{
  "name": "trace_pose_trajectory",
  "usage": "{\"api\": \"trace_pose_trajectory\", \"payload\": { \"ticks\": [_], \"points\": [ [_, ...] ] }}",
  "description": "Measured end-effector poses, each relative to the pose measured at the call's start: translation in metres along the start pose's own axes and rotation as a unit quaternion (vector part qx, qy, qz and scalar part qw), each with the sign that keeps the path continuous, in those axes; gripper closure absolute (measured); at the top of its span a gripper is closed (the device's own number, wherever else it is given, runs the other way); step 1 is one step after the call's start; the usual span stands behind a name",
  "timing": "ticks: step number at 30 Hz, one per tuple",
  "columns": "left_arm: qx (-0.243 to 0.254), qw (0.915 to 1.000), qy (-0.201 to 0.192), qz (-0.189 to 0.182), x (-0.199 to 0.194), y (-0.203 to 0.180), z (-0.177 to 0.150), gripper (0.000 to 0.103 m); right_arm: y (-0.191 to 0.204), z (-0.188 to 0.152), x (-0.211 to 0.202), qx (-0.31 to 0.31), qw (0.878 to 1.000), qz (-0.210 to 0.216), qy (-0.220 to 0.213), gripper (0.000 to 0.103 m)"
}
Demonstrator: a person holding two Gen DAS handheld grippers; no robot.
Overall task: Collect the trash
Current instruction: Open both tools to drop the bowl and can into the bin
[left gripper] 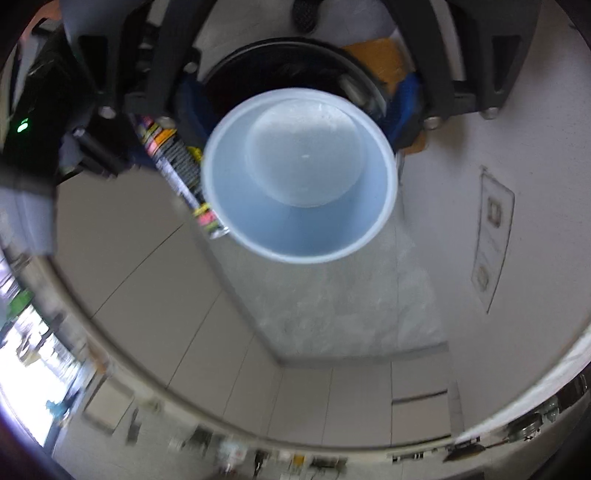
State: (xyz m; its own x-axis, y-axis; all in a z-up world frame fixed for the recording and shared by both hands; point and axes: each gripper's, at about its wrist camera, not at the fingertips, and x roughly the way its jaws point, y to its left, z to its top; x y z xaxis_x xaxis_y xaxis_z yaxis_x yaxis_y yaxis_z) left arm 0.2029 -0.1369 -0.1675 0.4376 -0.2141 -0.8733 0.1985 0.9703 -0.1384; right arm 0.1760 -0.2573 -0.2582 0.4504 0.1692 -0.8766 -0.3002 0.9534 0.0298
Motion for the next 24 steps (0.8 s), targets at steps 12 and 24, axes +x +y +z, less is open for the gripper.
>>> {"api": "trace_pose_trajectory", "payload": {
  "ticks": [12,24],
  "points": [
    [-0.039,0.9954,-0.035,0.081,-0.032,0.027,0.009,0.008,-0.019,0.012,-0.003,0.031,0.999,-0.01,-0.017,0.0],
    [-0.038,0.9932,-0.085,0.07,-0.096,0.044,0.02,0.008,0.004,0.042,-0.06,0.047,0.997,-0.016,-0.054,0.0]
  ]
}}
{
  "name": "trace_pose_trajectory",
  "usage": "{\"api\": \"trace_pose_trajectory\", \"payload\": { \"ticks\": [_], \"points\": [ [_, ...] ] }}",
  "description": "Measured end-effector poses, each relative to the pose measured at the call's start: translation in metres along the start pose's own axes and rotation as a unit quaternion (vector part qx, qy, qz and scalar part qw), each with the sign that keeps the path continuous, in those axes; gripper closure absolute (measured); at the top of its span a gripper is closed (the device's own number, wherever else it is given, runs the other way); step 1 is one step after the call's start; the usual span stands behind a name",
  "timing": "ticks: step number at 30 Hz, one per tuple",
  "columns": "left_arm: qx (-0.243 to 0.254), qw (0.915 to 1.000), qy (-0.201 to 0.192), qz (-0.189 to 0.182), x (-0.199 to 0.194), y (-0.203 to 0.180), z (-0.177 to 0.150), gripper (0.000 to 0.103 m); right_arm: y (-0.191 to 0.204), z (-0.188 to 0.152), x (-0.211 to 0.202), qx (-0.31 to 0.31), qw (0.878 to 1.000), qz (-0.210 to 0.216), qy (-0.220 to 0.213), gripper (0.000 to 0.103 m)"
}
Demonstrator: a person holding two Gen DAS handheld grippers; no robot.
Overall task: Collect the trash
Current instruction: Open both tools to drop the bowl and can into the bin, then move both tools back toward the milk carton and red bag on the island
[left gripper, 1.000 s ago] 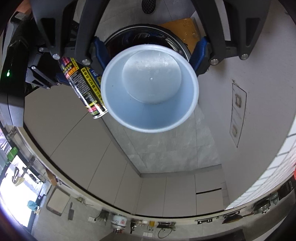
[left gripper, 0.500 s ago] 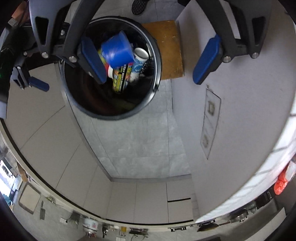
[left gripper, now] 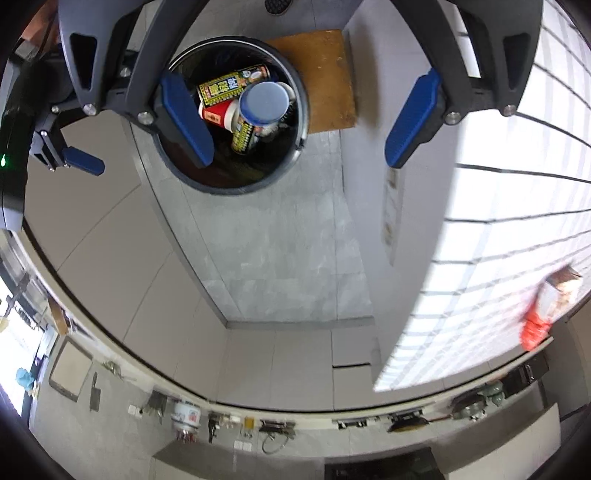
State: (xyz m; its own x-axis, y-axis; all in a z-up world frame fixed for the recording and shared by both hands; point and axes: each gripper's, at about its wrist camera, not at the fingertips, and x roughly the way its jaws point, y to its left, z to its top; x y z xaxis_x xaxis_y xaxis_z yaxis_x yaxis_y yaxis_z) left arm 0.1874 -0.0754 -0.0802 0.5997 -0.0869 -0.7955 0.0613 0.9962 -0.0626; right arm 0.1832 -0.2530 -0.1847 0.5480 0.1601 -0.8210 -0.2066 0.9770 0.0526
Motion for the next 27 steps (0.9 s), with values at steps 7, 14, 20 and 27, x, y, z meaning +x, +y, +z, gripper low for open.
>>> {"api": "trace_pose_trajectory", "payload": {
  "ticks": [7,14,20,27],
  "points": [
    [-0.018,0.9997,-0.016,0.004,-0.028,0.054,0.01,0.008,0.048,0.038,-0.027,0.003,1.0,0.01,-0.021,0.0],
    [-0.059,0.9975,-0.017,-0.035,-0.051,0.114,0.01,0.008,0.106,0.066,-0.039,0.004,0.999,0.003,-0.035,0.0],
    [-0.071,0.9969,-0.031,-0.014,-0.062,0.152,0.005,0.008,0.142,0.084,-0.045,0.0,0.999,0.001,-0.046,0.0],
    [-0.111,0.9916,-0.056,0.036,-0.073,0.234,0.023,0.008,0.191,0.111,-0.054,-0.019,0.998,0.013,-0.056,0.0]
  ]
}}
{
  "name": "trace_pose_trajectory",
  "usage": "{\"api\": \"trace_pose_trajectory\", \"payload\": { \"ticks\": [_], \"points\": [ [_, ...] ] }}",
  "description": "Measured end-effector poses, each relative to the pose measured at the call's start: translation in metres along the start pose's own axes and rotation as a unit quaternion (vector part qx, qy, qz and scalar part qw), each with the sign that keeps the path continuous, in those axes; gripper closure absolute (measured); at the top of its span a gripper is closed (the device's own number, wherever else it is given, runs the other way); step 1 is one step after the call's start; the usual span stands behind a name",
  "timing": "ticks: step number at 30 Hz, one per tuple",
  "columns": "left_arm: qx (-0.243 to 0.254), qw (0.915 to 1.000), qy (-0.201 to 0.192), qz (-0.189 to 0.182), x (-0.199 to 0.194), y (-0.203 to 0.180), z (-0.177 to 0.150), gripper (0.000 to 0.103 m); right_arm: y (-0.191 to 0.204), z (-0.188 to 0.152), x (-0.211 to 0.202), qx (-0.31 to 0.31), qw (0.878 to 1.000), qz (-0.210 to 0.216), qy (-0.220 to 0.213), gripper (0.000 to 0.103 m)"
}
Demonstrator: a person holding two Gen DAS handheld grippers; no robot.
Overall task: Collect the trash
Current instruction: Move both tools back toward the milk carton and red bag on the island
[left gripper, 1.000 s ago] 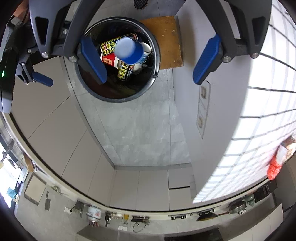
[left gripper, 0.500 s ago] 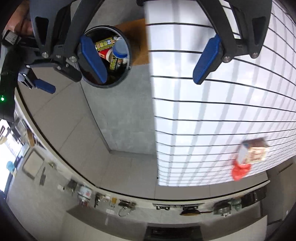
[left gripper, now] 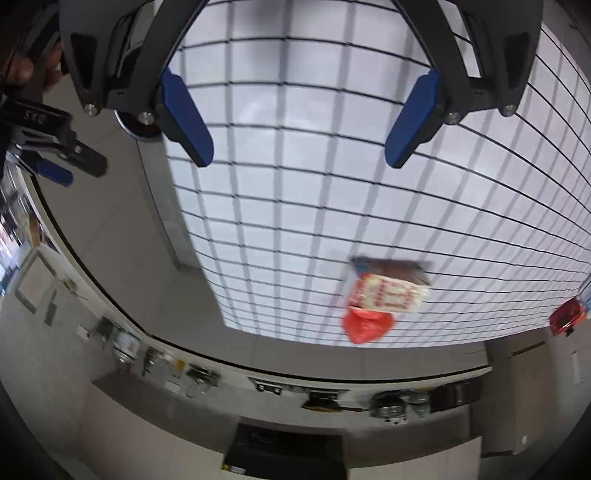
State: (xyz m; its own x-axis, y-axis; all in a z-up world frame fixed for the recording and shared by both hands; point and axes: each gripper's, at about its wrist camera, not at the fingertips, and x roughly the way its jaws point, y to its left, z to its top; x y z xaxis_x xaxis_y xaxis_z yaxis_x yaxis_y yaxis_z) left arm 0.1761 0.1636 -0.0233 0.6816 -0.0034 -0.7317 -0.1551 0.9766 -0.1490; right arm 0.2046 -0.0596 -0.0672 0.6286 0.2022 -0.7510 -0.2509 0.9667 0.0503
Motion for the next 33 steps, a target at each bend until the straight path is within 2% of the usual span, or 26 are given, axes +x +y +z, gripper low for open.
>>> {"api": "trace_pose_trajectory", "payload": {
  "ticks": [7,14,18,24,26,29,33],
  "points": [
    [-0.013,0.9997,-0.005,0.019,0.034,0.05,0.036,0.008,0.052,0.031,0.026,-0.017,1.0,0.0,0.005,0.0],
    [0.035,0.9984,0.005,0.044,0.092,0.067,0.066,0.008,0.088,0.059,0.062,0.003,1.0,-0.015,0.011,0.0],
    [0.051,0.9977,0.022,0.041,0.119,0.071,0.079,0.008,0.099,0.066,0.077,0.006,0.999,-0.027,0.017,0.0],
    [0.081,0.9962,0.021,0.025,0.128,0.064,0.092,0.007,0.101,0.072,0.089,0.02,0.999,-0.043,0.022,0.0],
    [0.078,0.9961,0.031,0.025,0.134,0.069,0.094,0.007,0.103,0.074,0.091,0.021,0.998,-0.047,0.022,0.0],
    [0.065,0.9969,0.034,0.028,0.136,0.09,0.094,0.007,0.109,0.079,0.093,0.022,0.998,-0.047,0.022,0.0],
    [0.036,0.9976,0.035,0.048,0.13,0.138,0.096,0.007,0.125,0.088,0.099,0.019,0.999,-0.038,0.018,0.0]
  ]
}}
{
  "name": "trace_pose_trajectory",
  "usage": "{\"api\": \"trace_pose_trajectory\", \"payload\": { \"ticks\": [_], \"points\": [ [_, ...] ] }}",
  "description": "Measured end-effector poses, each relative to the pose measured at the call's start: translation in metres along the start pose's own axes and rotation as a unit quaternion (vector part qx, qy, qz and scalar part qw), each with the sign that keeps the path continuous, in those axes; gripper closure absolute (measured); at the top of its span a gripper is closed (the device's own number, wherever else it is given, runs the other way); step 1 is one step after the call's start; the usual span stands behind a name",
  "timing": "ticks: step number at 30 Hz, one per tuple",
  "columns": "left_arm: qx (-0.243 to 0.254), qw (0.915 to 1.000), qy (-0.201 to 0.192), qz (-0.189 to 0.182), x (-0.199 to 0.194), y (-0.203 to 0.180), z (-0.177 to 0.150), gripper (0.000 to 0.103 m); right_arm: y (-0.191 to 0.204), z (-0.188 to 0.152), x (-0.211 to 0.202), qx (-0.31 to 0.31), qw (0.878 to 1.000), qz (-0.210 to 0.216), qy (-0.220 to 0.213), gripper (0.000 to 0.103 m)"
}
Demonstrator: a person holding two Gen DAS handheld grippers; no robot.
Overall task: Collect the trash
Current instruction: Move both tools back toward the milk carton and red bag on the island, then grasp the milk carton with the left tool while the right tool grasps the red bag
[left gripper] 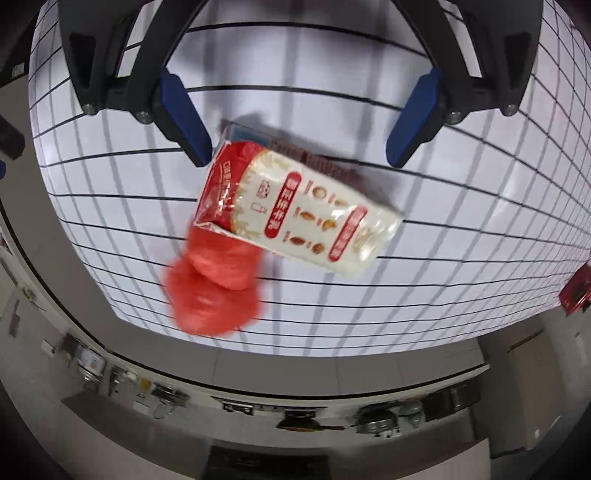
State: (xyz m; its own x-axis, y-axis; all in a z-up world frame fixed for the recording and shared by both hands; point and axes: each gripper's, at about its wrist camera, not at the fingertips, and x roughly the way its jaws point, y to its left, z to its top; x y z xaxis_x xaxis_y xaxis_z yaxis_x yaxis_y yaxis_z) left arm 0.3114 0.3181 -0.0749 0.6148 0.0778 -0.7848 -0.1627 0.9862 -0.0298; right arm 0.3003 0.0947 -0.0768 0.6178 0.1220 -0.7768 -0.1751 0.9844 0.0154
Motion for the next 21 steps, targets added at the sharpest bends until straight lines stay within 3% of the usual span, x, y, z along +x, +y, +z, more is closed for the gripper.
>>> {"api": "trace_pose_trajectory", "payload": {
  "ticks": [4,7,11,13,19,21],
  "points": [
    [-0.032,0.999,-0.002,0.03,-0.007,0.047,-0.004,0.007,0.028,0.007,0.007,-0.013,1.0,0.018,-0.001,0.0],
    [-0.064,0.9978,-0.01,0.011,-0.019,0.062,-0.007,0.007,0.049,0.009,0.013,-0.026,0.999,0.029,-0.003,0.0],
    [-0.063,0.9975,-0.007,-0.031,-0.019,0.04,-0.003,0.007,0.068,0.014,0.024,-0.032,0.999,0.036,0.003,0.0],
    [-0.053,0.998,-0.004,-0.034,-0.012,0.024,0.002,0.007,0.075,0.015,0.027,-0.035,0.999,0.037,0.004,0.0],
    [-0.042,0.9986,0.032,0.007,0.034,0.019,0.02,0.007,0.072,0.016,0.04,-0.026,0.999,0.026,0.014,0.0],
    [-0.034,0.9991,0.026,0.001,0.033,0.028,0.022,0.009,0.073,0.019,0.045,-0.023,0.999,0.021,0.015,0.0]
  ]
}}
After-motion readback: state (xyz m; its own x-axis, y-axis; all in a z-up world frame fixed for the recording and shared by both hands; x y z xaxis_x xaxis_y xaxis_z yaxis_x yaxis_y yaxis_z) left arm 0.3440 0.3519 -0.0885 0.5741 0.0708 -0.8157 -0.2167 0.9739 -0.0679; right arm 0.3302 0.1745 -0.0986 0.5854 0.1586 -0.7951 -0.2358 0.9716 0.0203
